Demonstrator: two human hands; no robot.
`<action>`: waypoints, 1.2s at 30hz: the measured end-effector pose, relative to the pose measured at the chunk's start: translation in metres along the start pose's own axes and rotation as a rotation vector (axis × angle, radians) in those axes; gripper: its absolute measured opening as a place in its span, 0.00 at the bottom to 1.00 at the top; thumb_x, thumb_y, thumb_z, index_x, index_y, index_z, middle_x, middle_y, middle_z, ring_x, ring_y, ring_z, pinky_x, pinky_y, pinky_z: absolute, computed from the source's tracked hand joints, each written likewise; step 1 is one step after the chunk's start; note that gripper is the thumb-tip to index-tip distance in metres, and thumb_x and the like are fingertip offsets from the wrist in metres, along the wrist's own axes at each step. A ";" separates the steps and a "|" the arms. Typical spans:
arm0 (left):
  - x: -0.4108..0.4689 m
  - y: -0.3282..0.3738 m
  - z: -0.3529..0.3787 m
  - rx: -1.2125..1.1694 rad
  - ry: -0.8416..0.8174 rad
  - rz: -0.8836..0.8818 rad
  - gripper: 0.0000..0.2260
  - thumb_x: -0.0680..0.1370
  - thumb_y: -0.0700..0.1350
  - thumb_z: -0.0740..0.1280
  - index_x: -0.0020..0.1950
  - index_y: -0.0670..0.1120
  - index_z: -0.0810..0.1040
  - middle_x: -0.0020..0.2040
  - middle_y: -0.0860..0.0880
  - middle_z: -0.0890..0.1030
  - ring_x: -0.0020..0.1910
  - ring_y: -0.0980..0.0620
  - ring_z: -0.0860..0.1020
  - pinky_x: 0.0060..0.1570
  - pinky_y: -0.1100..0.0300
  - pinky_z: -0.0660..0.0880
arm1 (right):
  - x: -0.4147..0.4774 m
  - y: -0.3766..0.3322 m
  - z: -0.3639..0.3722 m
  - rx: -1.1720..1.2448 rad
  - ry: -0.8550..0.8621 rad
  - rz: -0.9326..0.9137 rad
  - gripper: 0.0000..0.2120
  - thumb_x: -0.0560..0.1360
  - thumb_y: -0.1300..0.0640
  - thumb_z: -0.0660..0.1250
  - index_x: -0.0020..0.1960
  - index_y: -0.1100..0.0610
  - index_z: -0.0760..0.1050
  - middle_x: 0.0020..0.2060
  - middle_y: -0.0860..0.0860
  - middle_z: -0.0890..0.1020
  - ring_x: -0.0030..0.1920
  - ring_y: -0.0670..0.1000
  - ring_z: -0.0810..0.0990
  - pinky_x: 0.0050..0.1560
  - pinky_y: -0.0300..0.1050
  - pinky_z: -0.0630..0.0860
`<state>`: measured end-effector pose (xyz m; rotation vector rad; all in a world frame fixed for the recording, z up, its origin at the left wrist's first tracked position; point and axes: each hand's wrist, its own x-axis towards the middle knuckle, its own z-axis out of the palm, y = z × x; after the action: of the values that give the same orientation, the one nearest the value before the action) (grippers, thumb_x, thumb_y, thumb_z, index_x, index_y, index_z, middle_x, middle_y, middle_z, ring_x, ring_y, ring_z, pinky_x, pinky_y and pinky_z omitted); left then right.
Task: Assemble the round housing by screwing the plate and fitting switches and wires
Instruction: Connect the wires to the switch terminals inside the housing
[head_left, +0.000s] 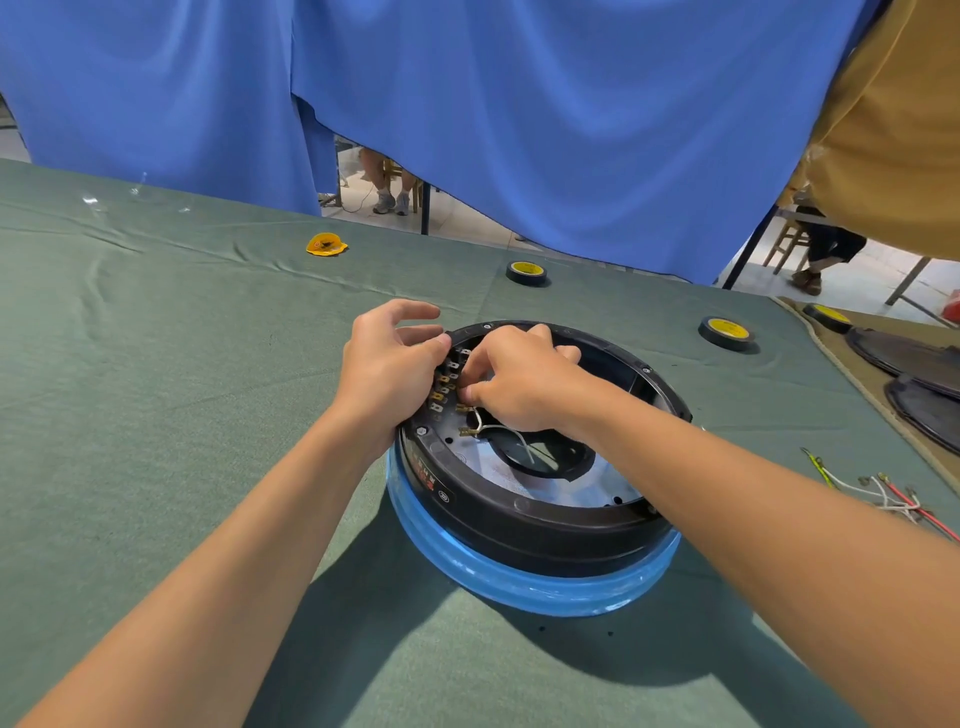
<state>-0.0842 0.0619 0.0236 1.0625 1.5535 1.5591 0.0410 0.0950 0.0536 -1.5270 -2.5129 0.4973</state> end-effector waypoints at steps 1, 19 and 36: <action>0.000 0.000 0.000 0.000 -0.001 0.000 0.12 0.77 0.36 0.69 0.59 0.48 0.79 0.53 0.46 0.84 0.49 0.44 0.83 0.51 0.42 0.81 | 0.000 0.000 0.001 -0.011 0.019 -0.007 0.07 0.78 0.55 0.65 0.52 0.50 0.81 0.42 0.47 0.71 0.57 0.54 0.60 0.50 0.51 0.57; 0.002 -0.003 0.001 0.016 0.020 0.010 0.12 0.77 0.37 0.69 0.59 0.49 0.79 0.52 0.47 0.84 0.47 0.47 0.84 0.45 0.49 0.82 | 0.001 -0.013 0.006 -0.129 0.123 0.000 0.03 0.77 0.59 0.63 0.47 0.55 0.75 0.40 0.49 0.69 0.51 0.54 0.58 0.49 0.51 0.56; 0.005 -0.006 0.002 -0.002 0.025 0.012 0.11 0.76 0.38 0.70 0.56 0.48 0.80 0.51 0.46 0.85 0.49 0.43 0.83 0.52 0.41 0.80 | -0.015 -0.022 0.005 0.132 0.271 0.263 0.09 0.73 0.55 0.72 0.52 0.53 0.78 0.45 0.52 0.78 0.46 0.55 0.75 0.41 0.49 0.69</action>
<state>-0.0851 0.0672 0.0182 1.0567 1.5645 1.5876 0.0285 0.0715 0.0576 -1.7504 -2.0509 0.4463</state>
